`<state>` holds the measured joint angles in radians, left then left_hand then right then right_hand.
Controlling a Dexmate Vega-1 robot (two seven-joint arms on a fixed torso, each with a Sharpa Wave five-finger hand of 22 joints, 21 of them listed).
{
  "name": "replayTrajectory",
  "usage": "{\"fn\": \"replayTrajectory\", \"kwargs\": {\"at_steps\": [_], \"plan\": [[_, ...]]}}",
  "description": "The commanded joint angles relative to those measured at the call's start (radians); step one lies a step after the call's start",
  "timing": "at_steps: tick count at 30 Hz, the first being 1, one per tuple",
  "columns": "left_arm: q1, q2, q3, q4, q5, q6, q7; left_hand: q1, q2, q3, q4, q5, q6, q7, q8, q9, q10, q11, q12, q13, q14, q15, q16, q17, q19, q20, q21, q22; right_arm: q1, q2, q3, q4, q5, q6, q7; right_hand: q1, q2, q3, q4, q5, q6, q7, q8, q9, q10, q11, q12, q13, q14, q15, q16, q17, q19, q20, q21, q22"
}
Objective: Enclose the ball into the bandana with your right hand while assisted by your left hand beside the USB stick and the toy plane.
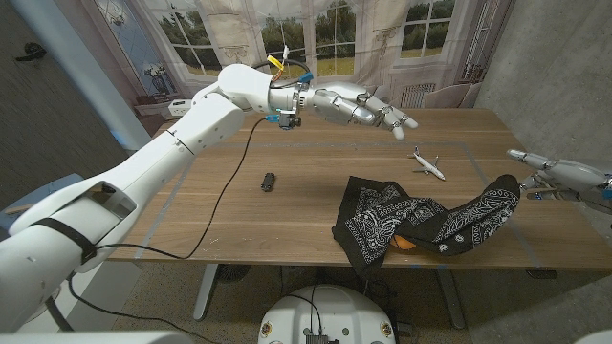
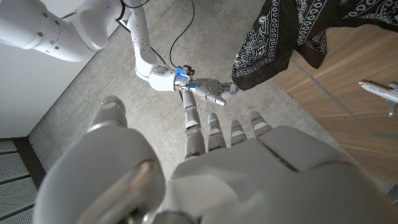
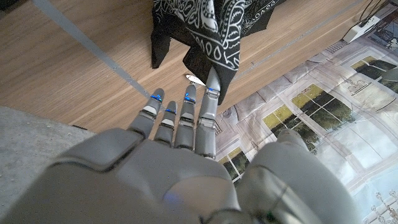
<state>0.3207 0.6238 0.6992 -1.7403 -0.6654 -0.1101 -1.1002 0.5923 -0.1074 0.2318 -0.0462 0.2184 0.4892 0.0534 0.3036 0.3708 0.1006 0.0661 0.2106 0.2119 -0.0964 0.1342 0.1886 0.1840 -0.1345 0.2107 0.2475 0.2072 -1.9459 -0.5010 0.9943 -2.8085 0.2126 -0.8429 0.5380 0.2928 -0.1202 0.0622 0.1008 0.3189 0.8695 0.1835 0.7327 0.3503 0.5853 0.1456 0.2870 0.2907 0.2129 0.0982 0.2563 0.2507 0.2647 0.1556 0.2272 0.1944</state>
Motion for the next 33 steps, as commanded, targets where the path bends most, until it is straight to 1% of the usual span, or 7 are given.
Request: {"fn": "replayTrajectory", "kwargs": {"at_steps": [1,5,11,14,25,29,33], "plan": [[-0.007,-0.013,-0.008,0.034,-0.006,-0.004,-0.017,-0.01,0.0,-0.006,0.0,0.007,-0.008,0.0,-0.004,-0.002,-0.002,0.001,0.005,0.002,0.0,0.006,0.005,0.005,-0.006,0.004,-0.003,0.004,-0.015,-0.086,-0.036,-0.147,-0.077,-0.322,-0.172,0.016,0.013,-0.008,-0.003,0.019,0.061,0.01,0.027,-0.003,0.077,-0.002,0.034,0.01,0.081,-0.023,0.022,-0.004,0.043,-0.002,0.017,-0.001],[-0.014,-0.021,-0.007,0.046,-0.003,-0.01,-0.022,-0.015,0.0,-0.009,0.002,0.008,-0.01,0.001,-0.007,-0.005,-0.004,0.001,0.005,0.002,0.0,0.005,0.005,0.006,-0.008,0.004,-0.004,0.004,-0.027,-0.177,-0.142,-0.257,-0.168,-0.553,-0.395,0.048,0.017,-0.016,-0.016,0.032,0.104,0.014,0.047,-0.006,0.153,-0.002,0.07,0.018,0.17,-0.053,0.038,-0.011,0.095,0.009,0.031,-0.003],[-0.019,-0.032,-0.009,0.067,-0.003,-0.022,-0.024,-0.02,0.0,-0.013,0.005,0.009,-0.011,0.0,-0.012,-0.009,-0.006,0.002,0.006,0.002,0.002,0.005,0.006,0.006,-0.009,0.004,-0.004,0.004,-0.272,-0.206,-0.005,-0.263,0.235,-0.389,-1.029,0.088,0.059,-0.037,-0.017,0.05,0.34,0.02,0.161,0.015,0.425,-0.032,0.204,0.043,0.395,-0.143,0.077,-0.013,0.178,0.0,0.042,-0.004],[-0.02,-0.036,-0.012,0.076,-0.002,-0.028,-0.022,-0.023,0.0,-0.015,0.006,0.01,-0.011,0.0,-0.014,-0.011,-0.003,0.0,0.007,0.002,0.004,0.005,0.007,0.006,-0.01,0.004,-0.005,0.005,-0.248,-0.387,-0.04,-0.246,0.559,-0.553,-1.571,0.104,0.085,-0.038,-0.016,0.047,0.373,0.02,0.18,0.023,0.524,-0.034,0.26,0.06,0.505,-0.157,0.103,-0.007,0.213,-0.007,0.048,-0.005],[-0.024,-0.037,-0.017,0.074,0.003,-0.014,0.003,-0.029,0.002,-0.02,0.01,0.013,-0.008,0.004,-0.02,-0.018,-0.001,0.001,0.01,0.002,0.014,0.003,0.01,0.006,-0.009,0.004,-0.004,0.005,-0.236,-0.436,-0.229,-0.203,0.328,-0.523,-1.655,0.25,0.211,-0.008,-0.069,-0.003,-0.069,-0.049,-0.032,-0.08,0.095,-0.042,0.065,0.017,0.354,-0.117,0.004,0.034,0.178,0.009,0.005,-0.003],[-0.019,-0.03,-0.019,0.057,0.006,-0.007,0.018,-0.031,0.003,-0.021,0.011,0.014,-0.006,0.006,-0.022,-0.02,0.003,0.001,0.012,0.002,0.019,0.0,0.012,0.006,-0.007,0.003,-0.003,0.006,-0.334,-0.445,-0.311,-0.157,0.048,-0.36,-1.61,0.38,0.282,0.078,-0.165,-0.106,-0.339,-0.164,-0.222,-0.149,-0.073,-0.08,-0.018,-0.005,0.228,-0.141,-0.022,0.053,0.127,0.006,-0.012,-0.002],[-0.019,-0.027,-0.02,0.044,0.008,0.002,0.028,-0.033,0.004,-0.022,0.012,0.015,-0.007,0.006,-0.024,-0.022,0.002,-0.001,0.013,0.002,0.019,-0.001,0.012,0.006,-0.005,0.003,-0.003,0.006,-0.46,-0.317,-0.295,-0.082,-0.2,0.049,-1.411,0.411,0.284,0.101,-0.192,-0.124,-0.435,-0.194,-0.293,-0.159,-0.144,-0.097,-0.051,-0.013,0.183,-0.136,-0.028,0.057,0.116,-0.006,-0.012,-0.001]]}}
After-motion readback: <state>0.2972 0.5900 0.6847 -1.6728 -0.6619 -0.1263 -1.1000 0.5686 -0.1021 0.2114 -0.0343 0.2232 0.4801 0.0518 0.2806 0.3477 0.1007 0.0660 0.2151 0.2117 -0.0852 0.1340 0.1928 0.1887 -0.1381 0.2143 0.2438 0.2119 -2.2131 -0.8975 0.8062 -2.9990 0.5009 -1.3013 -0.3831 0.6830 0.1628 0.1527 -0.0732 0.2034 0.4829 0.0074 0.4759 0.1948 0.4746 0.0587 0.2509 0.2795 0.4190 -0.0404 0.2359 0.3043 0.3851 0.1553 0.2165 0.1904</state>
